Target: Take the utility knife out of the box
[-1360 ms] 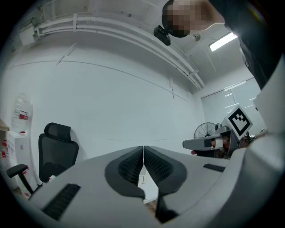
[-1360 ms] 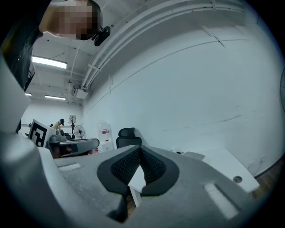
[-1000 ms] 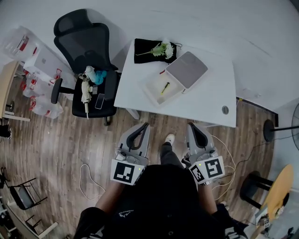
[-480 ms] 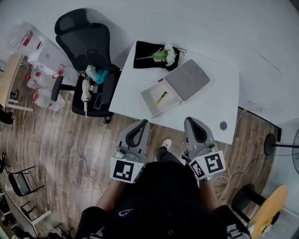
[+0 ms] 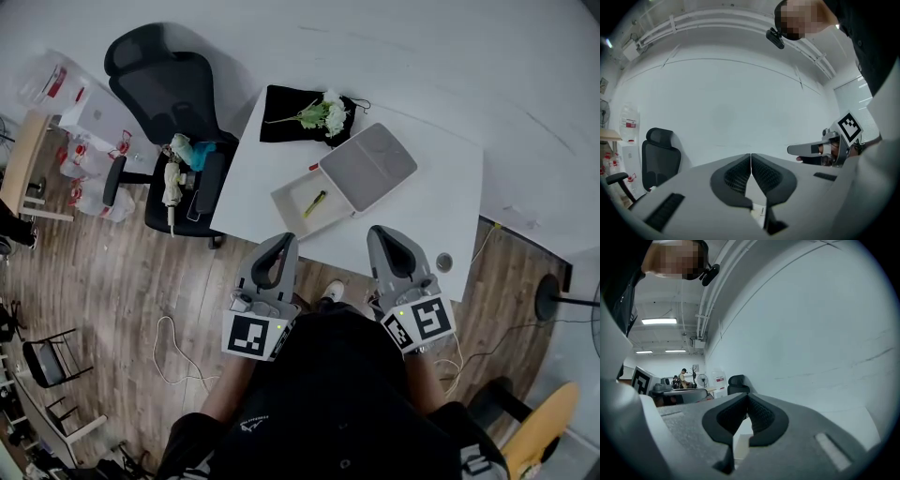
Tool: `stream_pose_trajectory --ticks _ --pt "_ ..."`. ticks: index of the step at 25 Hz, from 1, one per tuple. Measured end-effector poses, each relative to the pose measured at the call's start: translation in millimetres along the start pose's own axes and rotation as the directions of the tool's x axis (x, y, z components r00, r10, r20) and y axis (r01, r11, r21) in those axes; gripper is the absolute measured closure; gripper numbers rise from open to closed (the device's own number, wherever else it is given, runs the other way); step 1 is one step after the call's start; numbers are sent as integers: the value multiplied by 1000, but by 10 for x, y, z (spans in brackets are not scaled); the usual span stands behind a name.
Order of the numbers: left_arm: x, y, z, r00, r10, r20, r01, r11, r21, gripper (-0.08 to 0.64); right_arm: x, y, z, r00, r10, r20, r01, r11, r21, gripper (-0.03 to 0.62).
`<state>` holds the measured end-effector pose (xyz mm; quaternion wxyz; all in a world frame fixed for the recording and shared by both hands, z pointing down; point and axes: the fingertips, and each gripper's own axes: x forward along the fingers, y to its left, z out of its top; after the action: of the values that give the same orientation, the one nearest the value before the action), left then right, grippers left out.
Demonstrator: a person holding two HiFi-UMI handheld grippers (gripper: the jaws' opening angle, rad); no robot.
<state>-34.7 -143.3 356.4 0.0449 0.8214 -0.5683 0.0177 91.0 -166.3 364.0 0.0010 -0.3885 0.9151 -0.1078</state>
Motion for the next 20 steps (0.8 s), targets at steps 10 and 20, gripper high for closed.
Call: stream_pose_trajectory --ticks 10,20 --pt "262 183 -119 999 -49 -23 49 999 -16 552 65 -144 54 997 -72 -4 72 997 0 588" --pt "679 535 -473 975 -182 -131 180 983 -25 552 414 -182 74 978 -205 -33 205 979 -1 588"
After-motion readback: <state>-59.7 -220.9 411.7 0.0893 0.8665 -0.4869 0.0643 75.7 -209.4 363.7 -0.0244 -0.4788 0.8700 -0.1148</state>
